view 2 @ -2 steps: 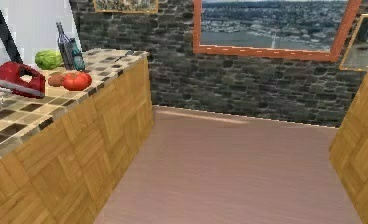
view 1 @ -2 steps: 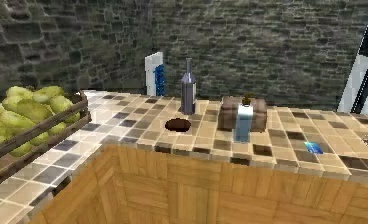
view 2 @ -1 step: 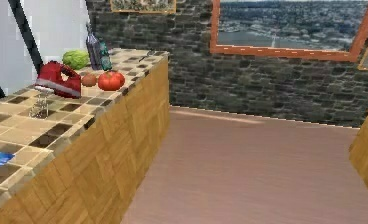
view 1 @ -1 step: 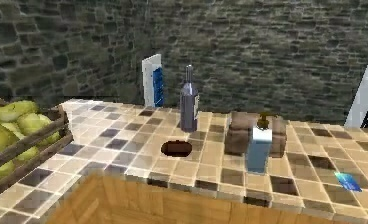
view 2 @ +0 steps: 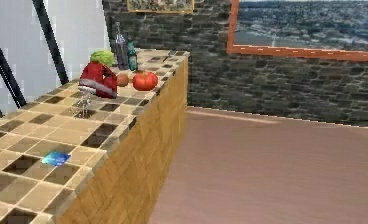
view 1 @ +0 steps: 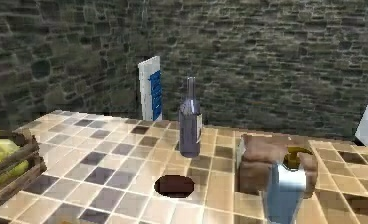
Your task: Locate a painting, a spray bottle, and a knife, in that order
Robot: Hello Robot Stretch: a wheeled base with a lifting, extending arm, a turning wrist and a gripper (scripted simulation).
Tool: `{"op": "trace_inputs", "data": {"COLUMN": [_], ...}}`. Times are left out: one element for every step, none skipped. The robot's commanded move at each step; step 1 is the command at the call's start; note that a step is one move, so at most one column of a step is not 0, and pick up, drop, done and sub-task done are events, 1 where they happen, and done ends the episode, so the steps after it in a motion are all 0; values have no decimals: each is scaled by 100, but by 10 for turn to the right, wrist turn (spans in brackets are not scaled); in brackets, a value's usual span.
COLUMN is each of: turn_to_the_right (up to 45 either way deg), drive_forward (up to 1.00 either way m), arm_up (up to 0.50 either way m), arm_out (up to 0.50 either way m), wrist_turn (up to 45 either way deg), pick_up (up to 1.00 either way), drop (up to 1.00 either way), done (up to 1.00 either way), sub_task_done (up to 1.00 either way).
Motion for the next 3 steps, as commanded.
{"op": "trace_inputs", "data": {"turn_to_the_right": [450, 450, 420], "drive_forward": [0, 0, 0], "arm_up": [0, 0, 0], "arm_out": [0, 0, 0], "wrist_turn": [0, 0, 0], "pick_up": [0, 0, 0], "drop": [0, 0, 0], "done": [0, 0, 0], "sub_task_done": [0, 0, 0]}}
